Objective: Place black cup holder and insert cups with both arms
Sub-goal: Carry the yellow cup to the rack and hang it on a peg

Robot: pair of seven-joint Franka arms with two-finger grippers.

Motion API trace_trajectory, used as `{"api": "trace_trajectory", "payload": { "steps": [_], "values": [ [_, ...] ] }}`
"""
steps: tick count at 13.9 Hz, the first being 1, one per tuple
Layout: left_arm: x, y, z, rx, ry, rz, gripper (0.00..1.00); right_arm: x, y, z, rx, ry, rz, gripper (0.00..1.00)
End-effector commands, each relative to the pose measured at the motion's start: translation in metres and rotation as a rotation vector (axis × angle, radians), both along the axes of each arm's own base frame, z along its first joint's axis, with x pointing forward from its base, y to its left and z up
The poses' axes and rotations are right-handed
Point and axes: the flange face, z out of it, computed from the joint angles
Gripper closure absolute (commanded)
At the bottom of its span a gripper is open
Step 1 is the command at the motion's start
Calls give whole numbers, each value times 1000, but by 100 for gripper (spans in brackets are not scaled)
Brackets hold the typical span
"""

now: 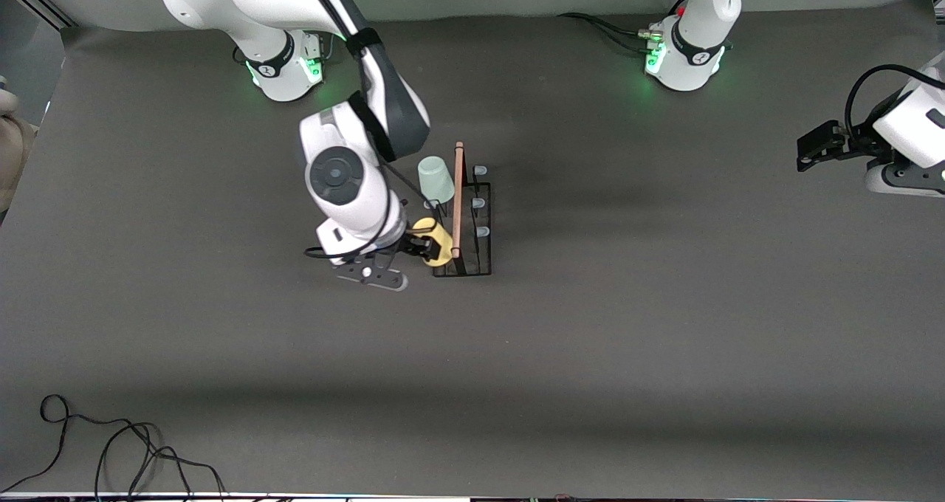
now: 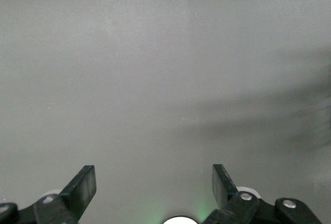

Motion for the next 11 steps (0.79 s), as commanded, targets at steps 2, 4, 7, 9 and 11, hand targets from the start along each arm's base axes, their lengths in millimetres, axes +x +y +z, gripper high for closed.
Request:
{"api": "trace_trajectory", "payload": {
  "steps": [2,4,7,9,11],
  "values": [
    [-2,-2,4,-1,3,11,0,9,-85,67,54,38,73,0],
    [-1,-2,2,1,6,11,0,11,-128,87,77,48,88,0],
    [-1,-3,1,1,7,10,0,8,-180,107,102,88,131,0],
    [0,-2,1,1,9,11,0,0,-192,126,124,99,134,0],
    [0,-2,1,1,9,11,0,-5,-209,145,69,87,153,0]
  ]
}}
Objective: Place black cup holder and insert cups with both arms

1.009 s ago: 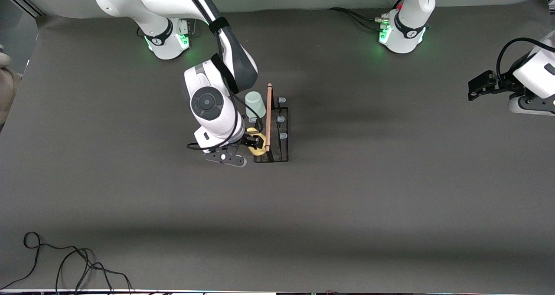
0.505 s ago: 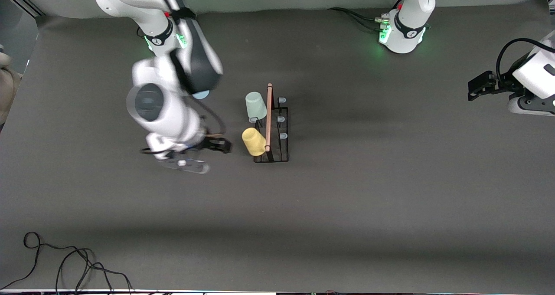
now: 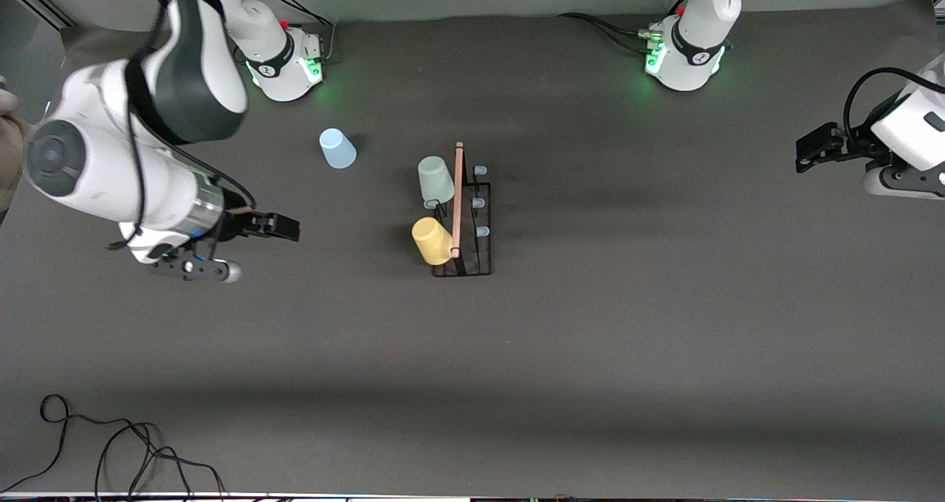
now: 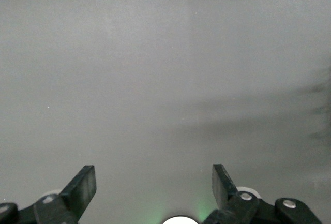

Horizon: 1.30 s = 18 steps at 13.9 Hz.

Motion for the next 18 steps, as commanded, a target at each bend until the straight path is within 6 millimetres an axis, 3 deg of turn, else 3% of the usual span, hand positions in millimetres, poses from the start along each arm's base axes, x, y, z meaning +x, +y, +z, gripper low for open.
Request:
{"api": "trace_trajectory", "payload": {
  "steps": [1,5,9,10,12,13,18],
  "values": [
    [-2,-3,3,1,4,9,0,-16,-17,27,-28,-15,49,0],
    [-2,-3,3,1,4,9,0,-28,-22,65,-30,-14,73,0],
    [-1,-3,2,1,5,9,0,-32,-27,76,-30,-16,71,0],
    [-1,-3,2,1,5,9,0,-33,-31,79,-51,-15,72,0],
    [-1,-2,2,1,5,11,0,-36,-55,103,-70,-17,34,0],
    [-1,-3,2,1,5,9,0,-40,-54,109,-60,-9,40,0],
    [-1,-3,2,1,7,9,0,-40,-63,118,-83,-57,53,0]
  ]
}}
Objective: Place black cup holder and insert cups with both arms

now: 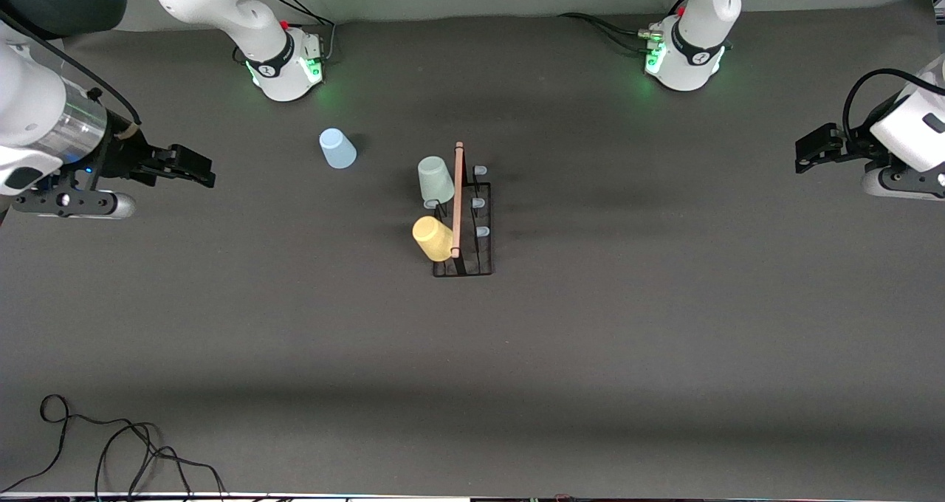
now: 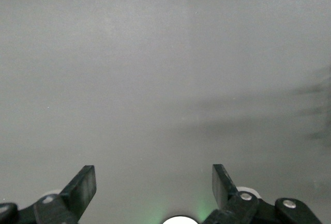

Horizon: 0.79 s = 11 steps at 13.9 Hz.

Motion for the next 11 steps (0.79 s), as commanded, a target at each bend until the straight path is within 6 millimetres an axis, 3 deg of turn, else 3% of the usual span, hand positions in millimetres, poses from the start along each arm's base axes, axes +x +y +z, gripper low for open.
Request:
{"api": "trace_trajectory", "payload": {
  "steps": [1,11],
  "values": [
    [-1,-3,3,1,5,10,0,0,-8,9,-8,-45,-11,0],
    [-1,-3,3,1,5,10,0,-4,-12,2,-18,-63,34,0]
  ]
}}
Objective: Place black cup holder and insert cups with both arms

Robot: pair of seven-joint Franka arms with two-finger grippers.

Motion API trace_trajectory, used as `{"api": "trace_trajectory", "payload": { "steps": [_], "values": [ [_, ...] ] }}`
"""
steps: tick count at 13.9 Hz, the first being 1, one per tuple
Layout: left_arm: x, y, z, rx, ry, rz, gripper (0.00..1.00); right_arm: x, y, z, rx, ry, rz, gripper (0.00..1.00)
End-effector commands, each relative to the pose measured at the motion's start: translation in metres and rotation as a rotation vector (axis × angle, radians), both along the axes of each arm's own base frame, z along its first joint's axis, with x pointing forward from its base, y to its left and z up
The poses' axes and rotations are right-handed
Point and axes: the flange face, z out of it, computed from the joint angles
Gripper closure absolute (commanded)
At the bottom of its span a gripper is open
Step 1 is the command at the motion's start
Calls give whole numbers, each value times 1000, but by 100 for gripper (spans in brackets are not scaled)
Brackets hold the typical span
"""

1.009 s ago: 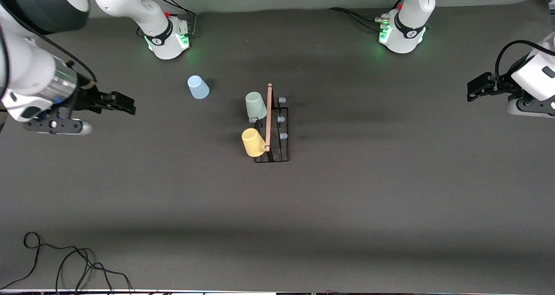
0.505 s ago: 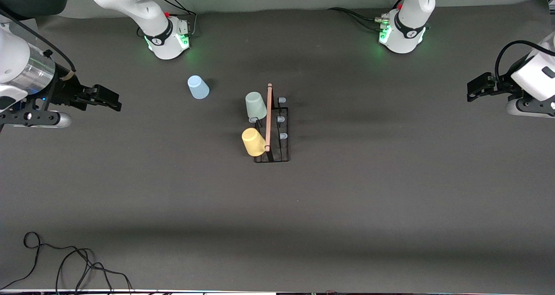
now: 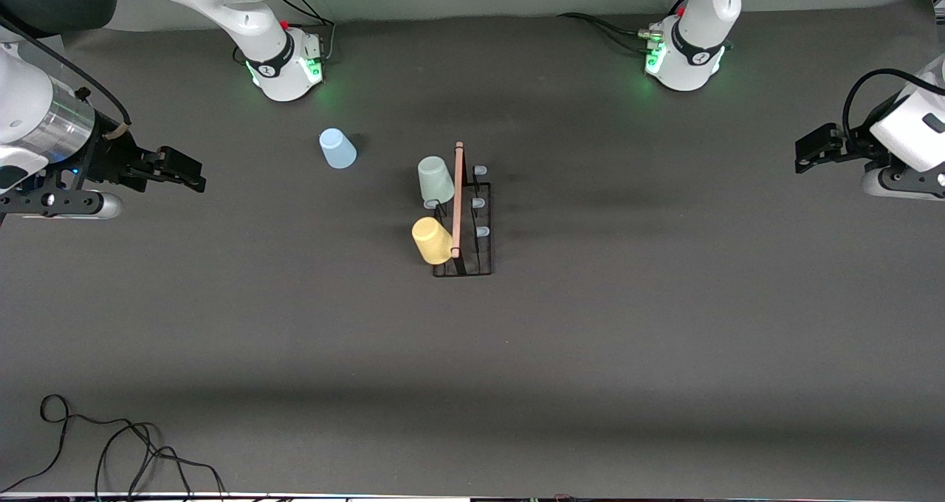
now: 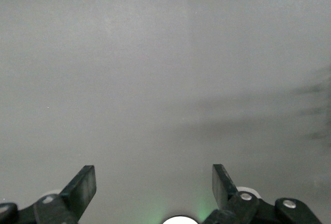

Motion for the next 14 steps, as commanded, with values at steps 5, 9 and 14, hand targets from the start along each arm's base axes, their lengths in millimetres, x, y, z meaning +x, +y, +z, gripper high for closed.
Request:
{"api": "trace_trajectory", "payload": {
  "steps": [5,9,14],
  "values": [
    [-2,-3,4,1,3,10,0,-4,-15,7,-35,-39,0,0],
    [-2,-3,3,1,5,10,0,-7,-24,14,-33,-43,-20,0],
    [-2,-3,5,1,2,10,0,-8,-45,13,-35,-30,-55,0]
  ]
}}
